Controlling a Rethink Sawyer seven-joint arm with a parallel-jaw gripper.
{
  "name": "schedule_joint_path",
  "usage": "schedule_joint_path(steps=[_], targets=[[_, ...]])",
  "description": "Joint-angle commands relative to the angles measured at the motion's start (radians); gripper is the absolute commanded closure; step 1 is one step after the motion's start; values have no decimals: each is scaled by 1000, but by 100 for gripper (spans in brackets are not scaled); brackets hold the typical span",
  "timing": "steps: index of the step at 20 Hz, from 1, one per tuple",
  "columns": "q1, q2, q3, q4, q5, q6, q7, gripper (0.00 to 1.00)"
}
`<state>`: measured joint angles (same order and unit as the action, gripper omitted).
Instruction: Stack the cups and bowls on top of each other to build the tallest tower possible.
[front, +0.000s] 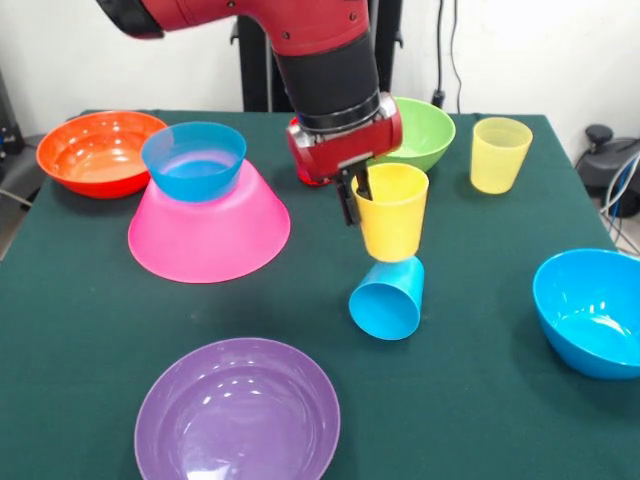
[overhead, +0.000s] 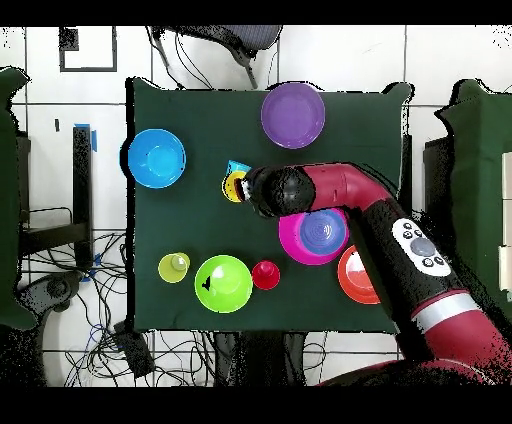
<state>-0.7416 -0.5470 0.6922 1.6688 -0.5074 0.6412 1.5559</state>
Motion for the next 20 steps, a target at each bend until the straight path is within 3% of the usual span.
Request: schedule_joint_path(steps=[1,11,20], targets=[[10,53,-69,-39,-29,-4,24,100],[-37,50,-27,22,-55,-153,21,100],[-36,58,-50,43,-69,-191,14,100]])
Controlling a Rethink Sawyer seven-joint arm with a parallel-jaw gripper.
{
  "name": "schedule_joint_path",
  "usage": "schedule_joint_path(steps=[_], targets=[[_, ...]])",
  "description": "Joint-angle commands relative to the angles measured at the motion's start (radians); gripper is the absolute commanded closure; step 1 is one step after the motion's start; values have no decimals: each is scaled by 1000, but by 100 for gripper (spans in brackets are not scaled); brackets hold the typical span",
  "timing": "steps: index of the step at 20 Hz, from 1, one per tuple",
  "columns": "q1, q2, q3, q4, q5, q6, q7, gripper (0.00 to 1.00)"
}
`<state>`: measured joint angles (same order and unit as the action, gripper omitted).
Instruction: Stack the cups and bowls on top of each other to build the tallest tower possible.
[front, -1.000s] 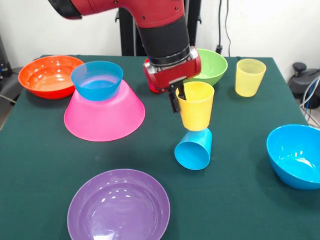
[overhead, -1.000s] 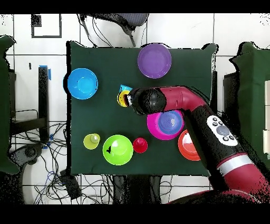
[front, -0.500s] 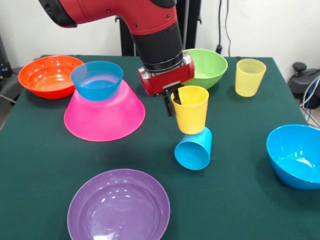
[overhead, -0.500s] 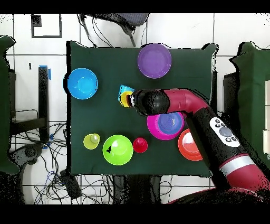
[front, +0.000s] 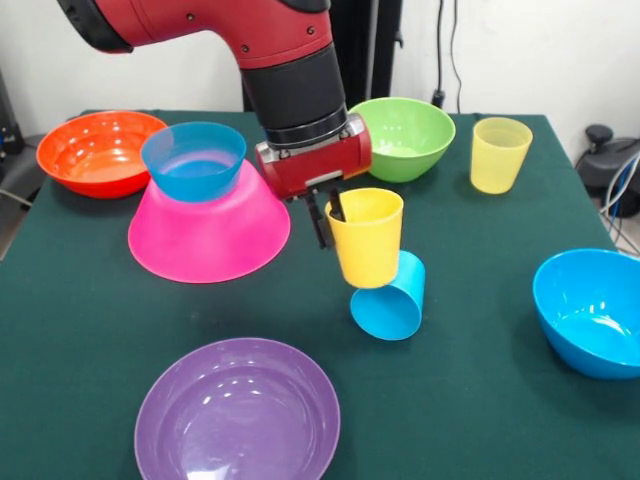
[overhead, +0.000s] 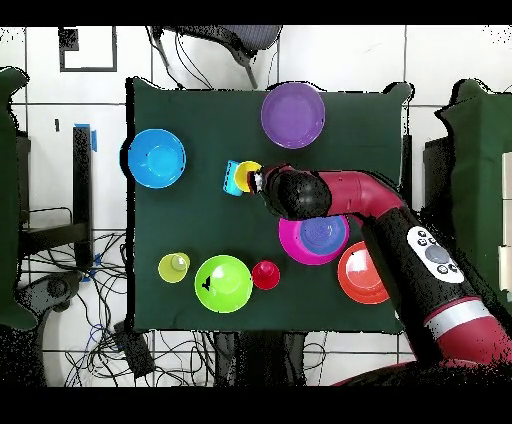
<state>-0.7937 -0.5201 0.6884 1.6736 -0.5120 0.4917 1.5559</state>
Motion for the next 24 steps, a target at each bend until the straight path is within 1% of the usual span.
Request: schedule_joint_path(steps=[1,2,4,7,11,13,14,17,20,24], targets=[[22,33,-52,33,-62,-30,12,100],[22,30,-55,35,-60,-22,10,100],[34,29,-68,24,-48,34,-1,100],[65,30,-100,-13,-35,140,-17,100],[106,18,-137,-53,-36,279,-58,100],[113,13,-142,-54,-38,307,-66,100],[119,12,-147,-60,-37,337,-71,100],[121,8,-141,-64,-27,369,-73,100],[116,8,-129,-73,-23,392,-74,100],[92,-18,-105,-52,-10,422,-79,100]])
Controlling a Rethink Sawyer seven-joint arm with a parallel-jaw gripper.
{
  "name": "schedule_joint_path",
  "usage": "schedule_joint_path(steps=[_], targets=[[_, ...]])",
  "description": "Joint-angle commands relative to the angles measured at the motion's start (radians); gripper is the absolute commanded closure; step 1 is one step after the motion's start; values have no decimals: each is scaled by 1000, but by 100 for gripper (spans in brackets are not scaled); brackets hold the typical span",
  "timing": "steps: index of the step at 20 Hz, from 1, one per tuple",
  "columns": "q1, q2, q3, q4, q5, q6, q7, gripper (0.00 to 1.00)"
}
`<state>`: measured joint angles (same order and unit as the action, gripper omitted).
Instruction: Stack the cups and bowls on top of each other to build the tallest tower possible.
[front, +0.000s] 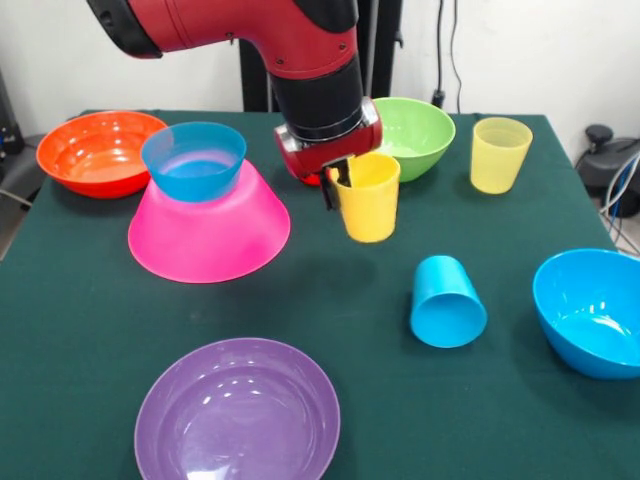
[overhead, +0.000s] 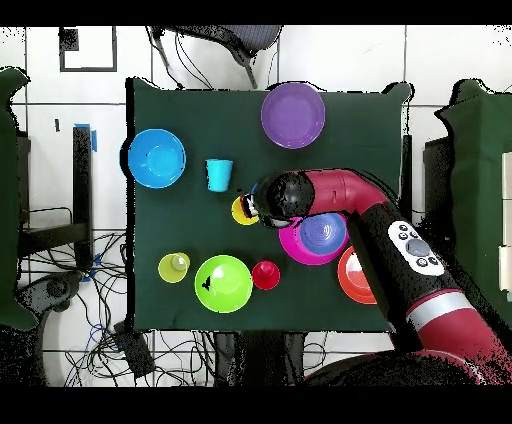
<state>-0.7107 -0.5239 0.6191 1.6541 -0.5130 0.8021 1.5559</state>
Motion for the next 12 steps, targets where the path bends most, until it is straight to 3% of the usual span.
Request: schedule_joint_path(steps=[1,5,12], targets=[[8,-14,-37,-31,-12,120,-79,100],[10,-4,-42,-29,-41,76,-57,100],[35,36,-78,-36,-117,-100,17,100]])
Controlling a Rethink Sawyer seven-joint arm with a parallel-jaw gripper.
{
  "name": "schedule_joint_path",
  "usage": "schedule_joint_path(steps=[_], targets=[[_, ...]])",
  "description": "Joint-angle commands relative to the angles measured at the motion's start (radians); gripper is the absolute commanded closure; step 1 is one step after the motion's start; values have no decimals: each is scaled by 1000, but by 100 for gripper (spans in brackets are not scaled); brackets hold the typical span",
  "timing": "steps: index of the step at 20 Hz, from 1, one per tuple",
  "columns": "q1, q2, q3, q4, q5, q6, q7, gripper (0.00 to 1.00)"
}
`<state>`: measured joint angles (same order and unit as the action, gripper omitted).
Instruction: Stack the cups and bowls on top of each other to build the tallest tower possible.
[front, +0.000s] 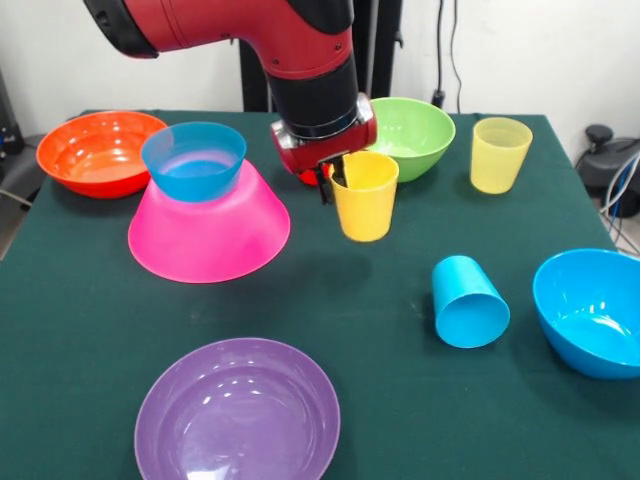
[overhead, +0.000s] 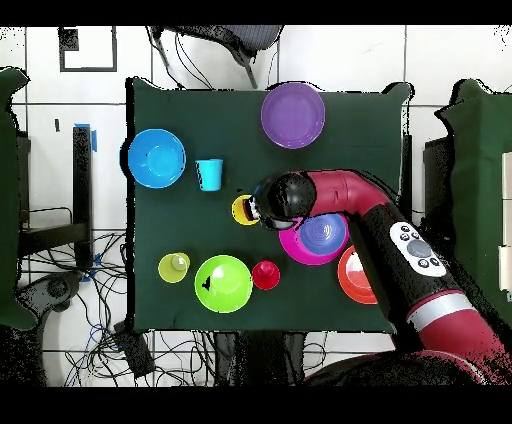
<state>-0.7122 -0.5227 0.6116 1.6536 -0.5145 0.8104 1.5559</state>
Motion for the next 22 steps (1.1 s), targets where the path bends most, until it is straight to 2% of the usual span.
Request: schedule_joint_path(steps=[1,4,9,20,21,22], targets=[[44,47,-83,-40,-127,-124,25,100],[76,85,-119,-73,-156,-145,45,100],[105,114,-143,-114,-157,-141,40,100],[133,123,-167,-158,-115,-124,59,100],[135,123,-171,-158,-110,-125,58,0],[134,123,-171,-157,-109,-126,58,0]])
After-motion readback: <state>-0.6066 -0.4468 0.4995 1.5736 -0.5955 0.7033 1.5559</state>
